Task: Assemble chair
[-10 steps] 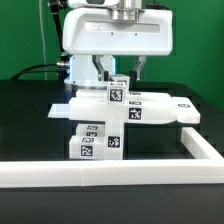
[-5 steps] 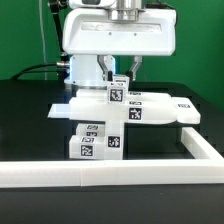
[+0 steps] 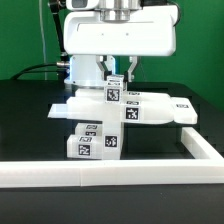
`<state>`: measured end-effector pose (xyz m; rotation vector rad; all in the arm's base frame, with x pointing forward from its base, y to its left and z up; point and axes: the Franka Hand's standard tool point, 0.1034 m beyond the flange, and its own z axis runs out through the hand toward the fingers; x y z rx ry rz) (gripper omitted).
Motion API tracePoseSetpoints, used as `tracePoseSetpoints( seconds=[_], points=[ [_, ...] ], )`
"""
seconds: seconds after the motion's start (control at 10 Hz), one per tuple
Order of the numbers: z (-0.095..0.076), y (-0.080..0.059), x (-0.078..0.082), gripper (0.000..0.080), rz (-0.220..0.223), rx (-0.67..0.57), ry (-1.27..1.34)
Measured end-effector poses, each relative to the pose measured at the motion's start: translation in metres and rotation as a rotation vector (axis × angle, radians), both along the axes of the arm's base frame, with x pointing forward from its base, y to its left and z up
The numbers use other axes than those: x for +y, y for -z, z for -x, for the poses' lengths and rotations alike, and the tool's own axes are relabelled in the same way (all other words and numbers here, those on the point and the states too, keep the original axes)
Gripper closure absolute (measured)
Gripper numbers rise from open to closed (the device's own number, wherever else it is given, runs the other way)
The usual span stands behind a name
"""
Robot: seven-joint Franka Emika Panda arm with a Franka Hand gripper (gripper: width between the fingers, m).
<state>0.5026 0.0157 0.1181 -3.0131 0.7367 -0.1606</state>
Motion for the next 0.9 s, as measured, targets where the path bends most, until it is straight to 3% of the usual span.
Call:
tracePoseSetpoints(
  seconds=[0.9],
  points=[
    [-0.0011, -0.0006, 0.0003, 0.0515, -0.112, 0.005, 0.703]
  ],
)
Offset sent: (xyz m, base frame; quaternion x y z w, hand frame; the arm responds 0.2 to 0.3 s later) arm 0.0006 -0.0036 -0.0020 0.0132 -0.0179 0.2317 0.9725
